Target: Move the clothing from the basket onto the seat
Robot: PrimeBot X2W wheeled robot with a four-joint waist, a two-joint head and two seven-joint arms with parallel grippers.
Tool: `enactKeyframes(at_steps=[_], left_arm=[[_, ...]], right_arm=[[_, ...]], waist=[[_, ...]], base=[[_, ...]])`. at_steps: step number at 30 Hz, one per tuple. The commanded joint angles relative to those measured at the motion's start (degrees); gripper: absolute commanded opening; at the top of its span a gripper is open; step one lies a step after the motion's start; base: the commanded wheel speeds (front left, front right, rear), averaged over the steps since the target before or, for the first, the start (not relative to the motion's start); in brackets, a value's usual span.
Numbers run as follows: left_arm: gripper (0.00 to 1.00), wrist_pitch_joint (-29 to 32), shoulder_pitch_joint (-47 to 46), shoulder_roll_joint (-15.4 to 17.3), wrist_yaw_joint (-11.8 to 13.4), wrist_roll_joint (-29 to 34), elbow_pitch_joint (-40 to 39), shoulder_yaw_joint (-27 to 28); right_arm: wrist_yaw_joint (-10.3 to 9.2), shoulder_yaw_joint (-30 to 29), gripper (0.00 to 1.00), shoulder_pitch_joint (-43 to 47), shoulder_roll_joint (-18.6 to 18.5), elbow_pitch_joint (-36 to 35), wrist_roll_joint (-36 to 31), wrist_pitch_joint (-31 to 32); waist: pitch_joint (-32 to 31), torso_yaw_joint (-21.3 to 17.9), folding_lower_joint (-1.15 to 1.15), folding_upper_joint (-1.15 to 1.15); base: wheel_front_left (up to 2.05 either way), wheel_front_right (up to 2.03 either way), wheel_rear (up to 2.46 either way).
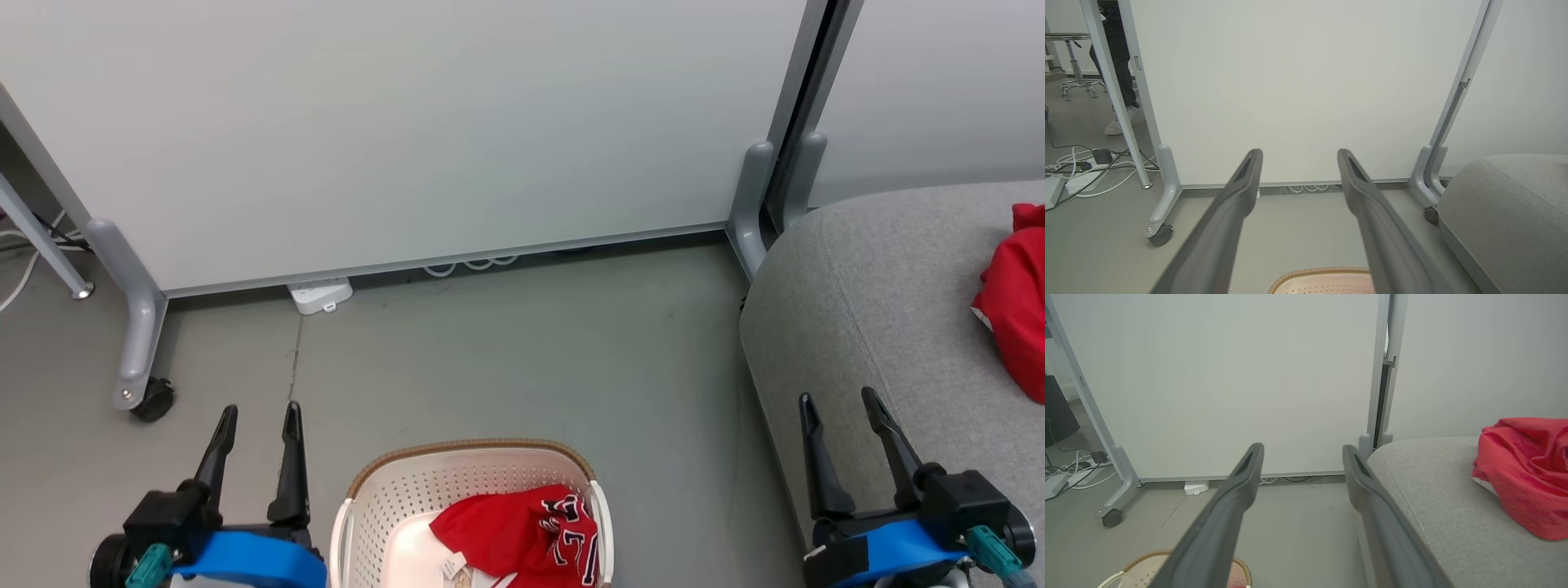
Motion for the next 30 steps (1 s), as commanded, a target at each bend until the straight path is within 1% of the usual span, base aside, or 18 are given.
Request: enactKeyframes(at_steps=[1, 7, 12, 15, 25, 30], left_arm=[[1.0, -0.2, -1.4, 0.1, -0.3, 0.3, 0.1, 0.0], [1.0, -0.2, -6.4, 0.1, -1.5, 1.9, 3.7, -4.2], [1.0, -0.2, -12.1, 0.3, -2.1, 2.6, 8.6, -9.1], [1.0, -0.2, -15.8, 1.0, -2.2, 2.6, 12.1, -12.5], [1.0, -0.2, -26.6, 4.6, -2.2, -0.8, 24.1, -26.0], [1.0, -0.2, -31.7, 6.3, -2.2, -2.6, 28.4, -31.6]], right_arm=[[-0.06, -0.1, 1.0, -0.3, 0.3, 0.0, -0.2, 0.0], [-0.06, 0.4, 1.0, -3.7, 0.7, -0.7, -0.5, 0.0], [-0.06, 0.3, 1.0, -7.0, 1.2, -1.8, -0.7, 0.0], [-0.06, 0.2, 1.0, -9.9, 1.6, -2.6, -0.6, 0.0], [-0.06, 0.5, 1.0, -18.9, 2.8, -5.1, -0.4, 0.0], [-0.06, 0.7, 1.0, -22.7, 3.0, -6.2, -0.5, 0.0]], waist=[[0.5, -0.1, 0.0, 0.0], [3.6, -1.7, 0.0, 0.0], [7.8, -3.4, 0.0, 0.0], [11.2, -4.8, 0.0, 0.0], [22.9, -8.5, 0.0, 0.0], [29.2, -9.8, 0.0, 0.0]], base=[[0.0, 0.0, 0.0], [0.0, 0.0, 0.0], [0.0, 0.0, 0.0], [0.0, 0.0, 0.0], [0.0, 0.0, 0.0], [0.0, 0.0, 0.0]])
